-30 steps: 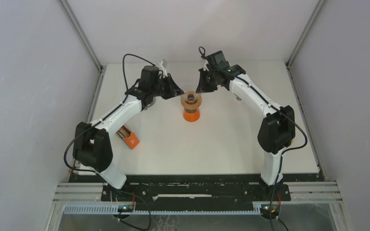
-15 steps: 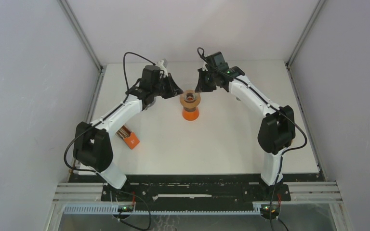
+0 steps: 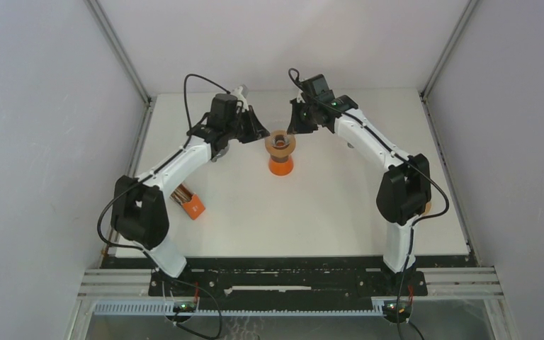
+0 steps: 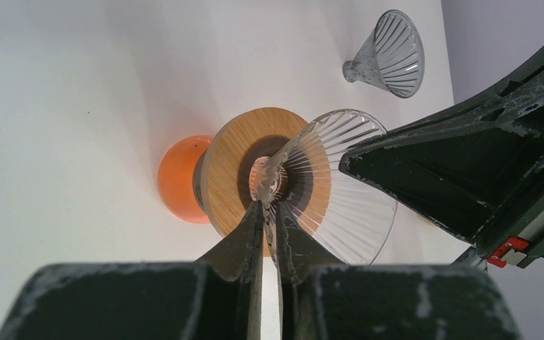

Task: Place the coffee filter in the dripper
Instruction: Place the coffee dripper in the dripper holder.

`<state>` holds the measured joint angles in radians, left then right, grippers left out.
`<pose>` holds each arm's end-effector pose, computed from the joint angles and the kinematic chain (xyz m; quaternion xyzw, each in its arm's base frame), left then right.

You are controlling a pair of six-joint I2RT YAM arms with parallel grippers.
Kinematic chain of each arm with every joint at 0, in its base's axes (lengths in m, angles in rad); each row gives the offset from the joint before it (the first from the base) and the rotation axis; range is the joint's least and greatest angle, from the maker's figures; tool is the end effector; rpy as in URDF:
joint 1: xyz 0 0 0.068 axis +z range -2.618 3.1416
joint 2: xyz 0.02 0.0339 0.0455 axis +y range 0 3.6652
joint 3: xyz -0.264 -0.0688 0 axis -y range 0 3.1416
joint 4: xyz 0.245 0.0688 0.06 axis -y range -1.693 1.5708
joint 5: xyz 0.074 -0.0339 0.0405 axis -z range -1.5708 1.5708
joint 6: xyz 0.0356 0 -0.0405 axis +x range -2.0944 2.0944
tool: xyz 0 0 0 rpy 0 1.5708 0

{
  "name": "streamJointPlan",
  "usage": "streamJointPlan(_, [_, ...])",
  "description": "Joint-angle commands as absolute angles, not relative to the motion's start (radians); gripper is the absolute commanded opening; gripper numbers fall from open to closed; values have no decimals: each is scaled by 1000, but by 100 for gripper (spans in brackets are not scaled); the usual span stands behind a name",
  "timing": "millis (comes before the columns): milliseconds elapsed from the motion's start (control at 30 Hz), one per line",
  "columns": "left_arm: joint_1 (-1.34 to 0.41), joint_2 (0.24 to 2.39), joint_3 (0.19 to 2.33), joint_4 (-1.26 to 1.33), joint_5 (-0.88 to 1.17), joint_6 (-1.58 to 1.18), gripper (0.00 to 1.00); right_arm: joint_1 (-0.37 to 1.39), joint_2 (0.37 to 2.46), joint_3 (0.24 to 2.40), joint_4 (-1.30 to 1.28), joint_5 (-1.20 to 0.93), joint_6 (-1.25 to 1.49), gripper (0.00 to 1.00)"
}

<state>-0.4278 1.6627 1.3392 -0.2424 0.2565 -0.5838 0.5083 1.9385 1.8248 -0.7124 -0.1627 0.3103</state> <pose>0.3485 -0.1688 0.2973 -0.0063 0.8714 -0.3295 0.3635 0.3808 0.2187 0.3114 -0.1212 0.9209 0.2137 0.3025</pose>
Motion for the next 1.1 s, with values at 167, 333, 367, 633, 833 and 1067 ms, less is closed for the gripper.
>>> streamJointPlan(167, [-468,1765,1389,-369,313,-526,0,532,2080,1840,-872,-150,283,0])
streamJointPlan(333, [-478,1791,1413,-398,311,-510,1,531,2107,1842,-883,-146,281,0])
streamJointPlan(367, [-477,1794,1417,-402,310,-508,1,530,2115,1842,-885,-146,281,0])
streamJointPlan(633, [-478,1796,1432,-415,308,-500,2,520,2158,1822,-890,-139,284,0])
streamJointPlan(833, [-478,1803,1437,-415,311,-500,2,513,2167,1790,-885,-117,278,0])
streamJointPlan(1067, [-478,1813,1441,-416,314,-500,2,515,2184,1778,-885,-94,274,0])
